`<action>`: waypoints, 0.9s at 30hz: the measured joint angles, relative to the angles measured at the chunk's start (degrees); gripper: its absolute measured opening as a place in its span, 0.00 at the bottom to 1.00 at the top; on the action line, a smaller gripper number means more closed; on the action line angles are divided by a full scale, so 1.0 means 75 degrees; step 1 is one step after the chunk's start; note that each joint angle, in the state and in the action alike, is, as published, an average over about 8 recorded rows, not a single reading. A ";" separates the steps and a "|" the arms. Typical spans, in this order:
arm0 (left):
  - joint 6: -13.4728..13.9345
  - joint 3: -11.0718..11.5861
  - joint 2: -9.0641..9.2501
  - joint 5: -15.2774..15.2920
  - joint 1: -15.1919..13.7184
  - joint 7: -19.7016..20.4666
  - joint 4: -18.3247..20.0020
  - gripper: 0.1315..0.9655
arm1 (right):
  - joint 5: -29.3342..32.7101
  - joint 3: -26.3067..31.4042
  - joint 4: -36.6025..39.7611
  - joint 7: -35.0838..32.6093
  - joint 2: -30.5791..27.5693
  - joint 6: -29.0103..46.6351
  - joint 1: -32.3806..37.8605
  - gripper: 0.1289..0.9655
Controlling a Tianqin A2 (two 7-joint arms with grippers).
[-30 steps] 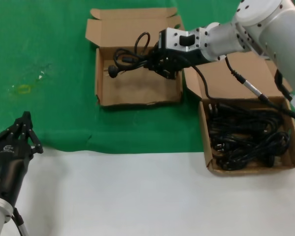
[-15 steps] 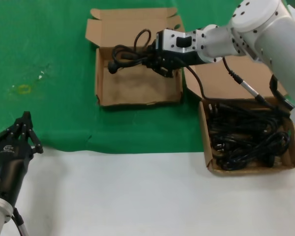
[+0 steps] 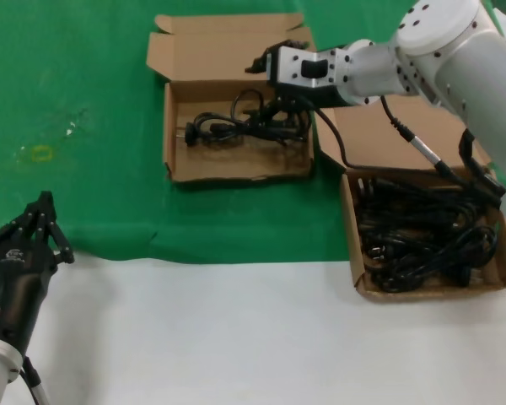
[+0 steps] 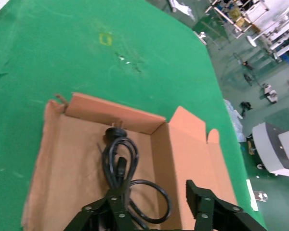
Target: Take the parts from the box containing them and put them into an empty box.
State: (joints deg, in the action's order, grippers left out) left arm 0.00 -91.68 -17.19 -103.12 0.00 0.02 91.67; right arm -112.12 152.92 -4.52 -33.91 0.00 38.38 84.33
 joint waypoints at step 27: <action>0.0000 0.0000 0.0000 0.0000 0.0000 0.0000 0.0000 0.08 | -0.0121 -0.0933 -0.0229 -0.0129 -0.0079 -0.0218 -0.0311 0.85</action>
State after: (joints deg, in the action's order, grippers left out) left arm 0.00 -91.68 -17.19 -103.12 0.00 0.02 91.67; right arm -113.03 145.93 -6.24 -34.87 -0.59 36.75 82.00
